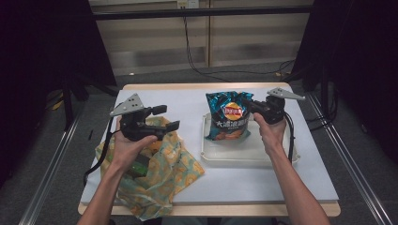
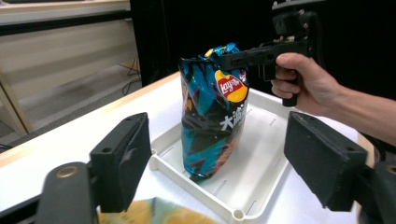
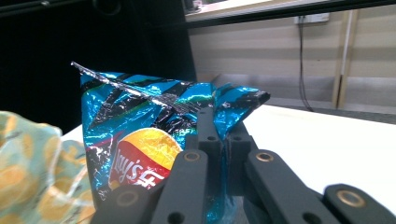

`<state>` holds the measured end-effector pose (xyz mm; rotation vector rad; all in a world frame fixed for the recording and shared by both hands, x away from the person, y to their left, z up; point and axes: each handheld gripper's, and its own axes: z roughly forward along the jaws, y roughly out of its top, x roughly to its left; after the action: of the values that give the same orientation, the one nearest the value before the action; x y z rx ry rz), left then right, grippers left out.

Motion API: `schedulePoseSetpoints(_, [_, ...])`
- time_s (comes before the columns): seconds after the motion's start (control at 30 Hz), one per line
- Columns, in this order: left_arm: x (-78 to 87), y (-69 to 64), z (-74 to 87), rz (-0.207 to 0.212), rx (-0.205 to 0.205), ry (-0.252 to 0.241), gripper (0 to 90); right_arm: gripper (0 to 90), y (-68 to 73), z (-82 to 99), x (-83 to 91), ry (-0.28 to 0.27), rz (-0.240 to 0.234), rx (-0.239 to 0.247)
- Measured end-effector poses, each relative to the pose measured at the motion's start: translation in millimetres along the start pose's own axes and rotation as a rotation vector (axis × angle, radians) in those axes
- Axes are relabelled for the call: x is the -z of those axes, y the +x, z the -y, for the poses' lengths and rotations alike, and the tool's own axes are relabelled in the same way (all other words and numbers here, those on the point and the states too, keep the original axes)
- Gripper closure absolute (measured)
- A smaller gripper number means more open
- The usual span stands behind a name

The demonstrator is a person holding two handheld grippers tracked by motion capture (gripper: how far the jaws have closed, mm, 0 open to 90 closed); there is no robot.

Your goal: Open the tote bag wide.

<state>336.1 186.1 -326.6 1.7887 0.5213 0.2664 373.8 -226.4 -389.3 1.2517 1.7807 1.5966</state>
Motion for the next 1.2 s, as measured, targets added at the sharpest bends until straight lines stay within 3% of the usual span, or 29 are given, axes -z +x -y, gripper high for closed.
schedulePoseSetpoints(0.4, [32.9,12.0,4.2,-0.085,0.004,-0.029,20.5,88.0,-8.7,-5.9,-25.6,0.007,0.081,0.017])
schedulePoseSetpoints(0.67, [43.4,7.5,6.1,-0.096,0.009,-0.077,20.6,84.6,-12.5,-6.2,-38.7,0.004,0.13,0.007])
schedulePoseSetpoints(0.73, [43.6,8.9,8.6,-0.106,0.003,-0.053,20.6,71.8,-13.3,-5.9,-39.8,0.008,0.126,0.011])
schedulePoseSetpoints(0.83, [45.2,11.0,11.2,-0.105,0.019,-0.069,20.6,64.4,-13.4,-5.5,-39.0,0.014,0.128,0.011])
schedulePoseSetpoints(0.87, [47.4,12.9,12.7,-0.112,0.02,-0.06,20.5,55.2,-13.7,-6.0,-37.0,0.011,0.106,0.008])
schedulePoseSetpoints(1.0, [53.3,14.4,15.3,-0.136,0.039,-0.062,20.6,38.2,-11.6,-8.1,-30.4,0.012,0.089,0.027])
schedulePoseSetpoints(1.2, [60.3,15.6,20.6,-0.135,0.046,-0.049,22.3,29.9,-7.8,-7.9,-13.5,0.002,0.068,0.043])
